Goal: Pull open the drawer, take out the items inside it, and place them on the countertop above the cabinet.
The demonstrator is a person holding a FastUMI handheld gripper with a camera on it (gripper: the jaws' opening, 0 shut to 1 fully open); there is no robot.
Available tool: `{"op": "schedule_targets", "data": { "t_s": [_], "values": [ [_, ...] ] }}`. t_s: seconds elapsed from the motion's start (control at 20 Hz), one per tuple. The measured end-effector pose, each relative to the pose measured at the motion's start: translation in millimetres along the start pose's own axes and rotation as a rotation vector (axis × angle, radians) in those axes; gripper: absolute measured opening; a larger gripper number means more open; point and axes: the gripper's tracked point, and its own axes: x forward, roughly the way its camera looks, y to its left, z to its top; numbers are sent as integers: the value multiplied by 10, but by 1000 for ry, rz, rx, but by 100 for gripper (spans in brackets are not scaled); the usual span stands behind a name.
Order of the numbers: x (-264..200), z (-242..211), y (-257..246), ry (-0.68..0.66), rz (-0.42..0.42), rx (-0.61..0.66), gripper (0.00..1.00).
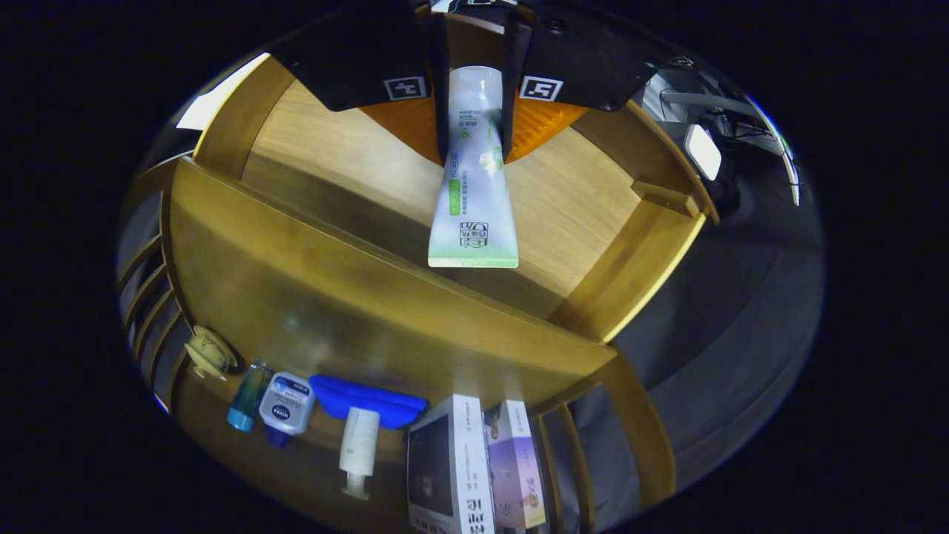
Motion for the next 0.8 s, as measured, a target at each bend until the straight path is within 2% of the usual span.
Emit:
{"op": "schedule_targets", "data": {
  "t_s": [0.15, 0.45, 0.8],
  "values": [
    [-229, 75, 67, -49, 35, 13, 31],
    [-612, 442, -96, -166, 13, 28, 31],
    [-584, 1047, -597, -246, -63, 150, 31]
  ]
}}
